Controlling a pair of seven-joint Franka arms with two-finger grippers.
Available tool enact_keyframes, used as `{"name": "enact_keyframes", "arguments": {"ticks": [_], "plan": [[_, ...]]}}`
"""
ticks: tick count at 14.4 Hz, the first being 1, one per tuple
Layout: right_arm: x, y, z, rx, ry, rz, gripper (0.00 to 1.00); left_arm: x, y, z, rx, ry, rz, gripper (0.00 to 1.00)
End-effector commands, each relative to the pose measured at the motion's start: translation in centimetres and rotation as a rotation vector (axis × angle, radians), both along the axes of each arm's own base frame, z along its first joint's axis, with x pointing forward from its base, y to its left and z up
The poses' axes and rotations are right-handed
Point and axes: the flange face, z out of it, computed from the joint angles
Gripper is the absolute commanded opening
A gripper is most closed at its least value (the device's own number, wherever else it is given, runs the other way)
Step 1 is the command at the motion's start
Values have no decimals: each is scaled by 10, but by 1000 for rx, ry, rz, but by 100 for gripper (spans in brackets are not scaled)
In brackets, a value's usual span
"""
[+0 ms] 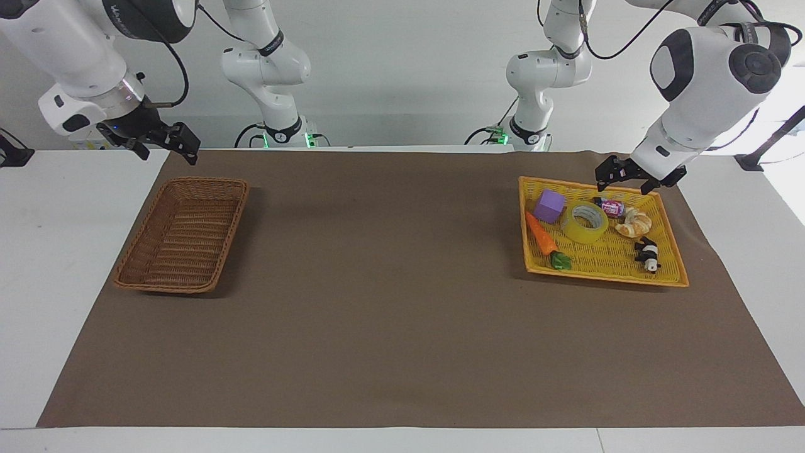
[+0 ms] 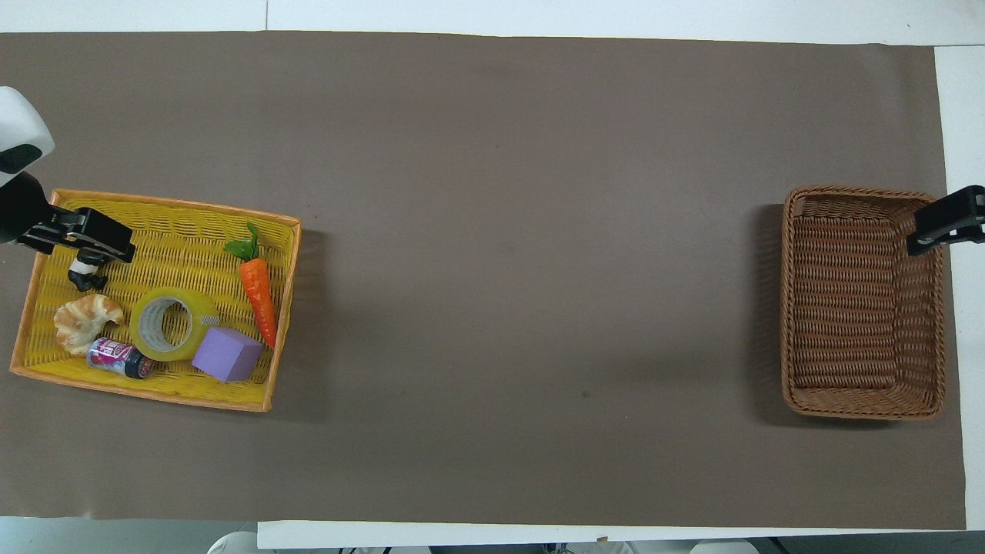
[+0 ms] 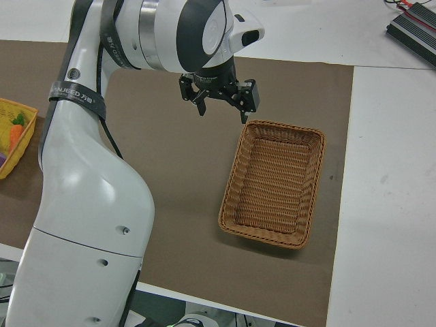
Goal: Move tape to another basket
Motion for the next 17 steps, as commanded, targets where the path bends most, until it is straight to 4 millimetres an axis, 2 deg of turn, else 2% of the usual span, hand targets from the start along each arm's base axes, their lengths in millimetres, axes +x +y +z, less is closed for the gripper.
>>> {"name": "enact_keyframes", "arguments": {"ticks": [1,4,8,10,11,13,14,16,17], "plan": [[-7,-1,1,9,-6,19,99,-5,3,2,21,1,7,100],[-7,-1,1,9,-6,19,99,-4,-3,4,20,-13,2,100],[-7,-1,1,9,-6,19,99,-6,4,5,23,-2,18,100],[-7,-1,1,9,-6,19,99,-13,4,-6,25,-10,24,100],[-7,-1,1,9,-6,19,99,-19,8,-19,22,-63,26,100],[-7,-1,1,9,-6,19,99,-44,30,-77,20,-164,51,100],[-7,-1,1,9,-6,19,99,-50,32,-103,18,-170,45,100],[-7,-1,1,9,-6,19,99,-41,46,-142,13,-158,68,100],[-7,-1,1,9,-6,19,99,-37,56,-148,12,-164,88,100]]}}
